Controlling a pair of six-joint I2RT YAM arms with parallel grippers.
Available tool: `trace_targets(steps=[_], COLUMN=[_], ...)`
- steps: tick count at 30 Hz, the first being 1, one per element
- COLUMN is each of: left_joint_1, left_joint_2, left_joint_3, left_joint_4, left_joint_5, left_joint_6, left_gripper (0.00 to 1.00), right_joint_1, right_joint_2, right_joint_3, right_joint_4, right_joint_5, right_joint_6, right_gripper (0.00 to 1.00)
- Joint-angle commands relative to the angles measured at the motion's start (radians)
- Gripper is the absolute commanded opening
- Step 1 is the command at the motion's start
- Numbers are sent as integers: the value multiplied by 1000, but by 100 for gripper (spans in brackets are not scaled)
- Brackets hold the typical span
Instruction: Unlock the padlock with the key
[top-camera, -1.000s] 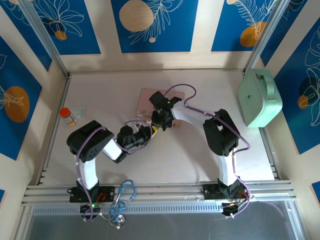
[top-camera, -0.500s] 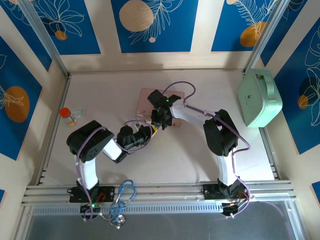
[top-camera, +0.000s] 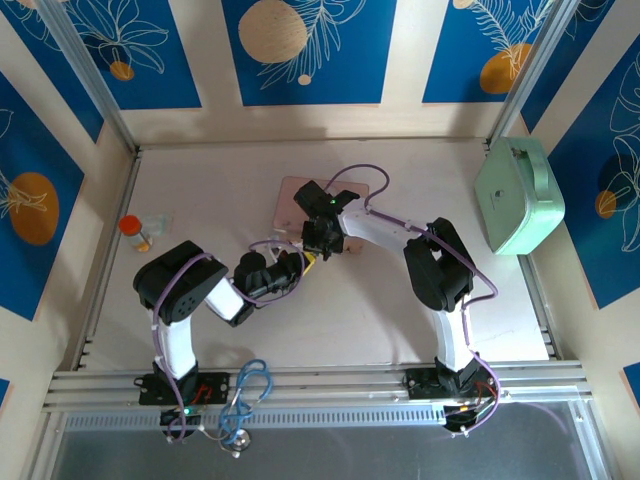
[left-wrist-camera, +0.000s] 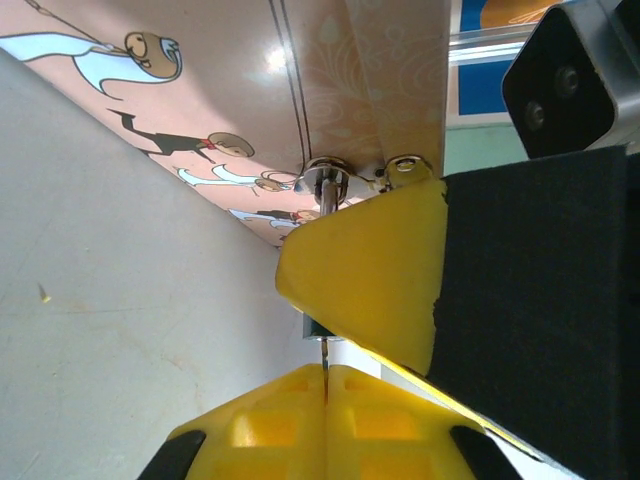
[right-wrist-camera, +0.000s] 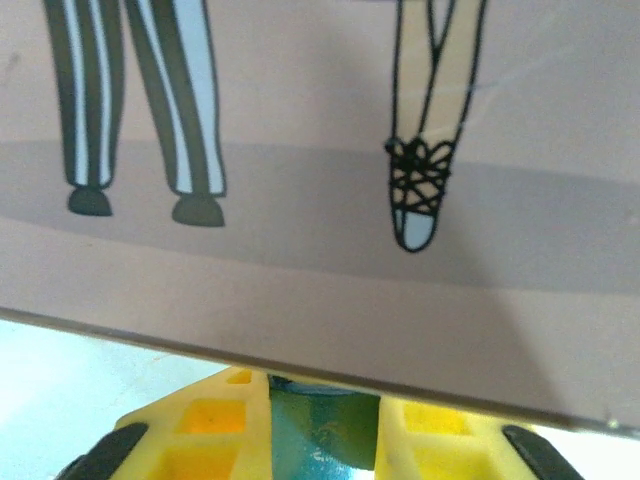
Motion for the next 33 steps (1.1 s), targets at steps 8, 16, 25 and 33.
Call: trace_targets(steps=[8,16,25,33], left_joint_1=[17,-24,-24,-24], left_joint_2=[-18,-39,-63,-70], left_joint_3=[-44,-72,-16,22], left_joint_4=[62,62,3,-95], left_joint_5=[-9,-22,-25,-24], left_joint_6=[50,81,137,196], left_gripper=[41,41,27,21], right_joint_1=[11,14,17,20], right_joint_2=[12,20,28,32], right_joint_3=[9,30,32,39], right_joint_4=[-45,-68,-72,-75], right_joint_5=[-8,-22,-51,-64], right_joint_6=[16,30,44,53], right_gripper=[1,0,0,0])
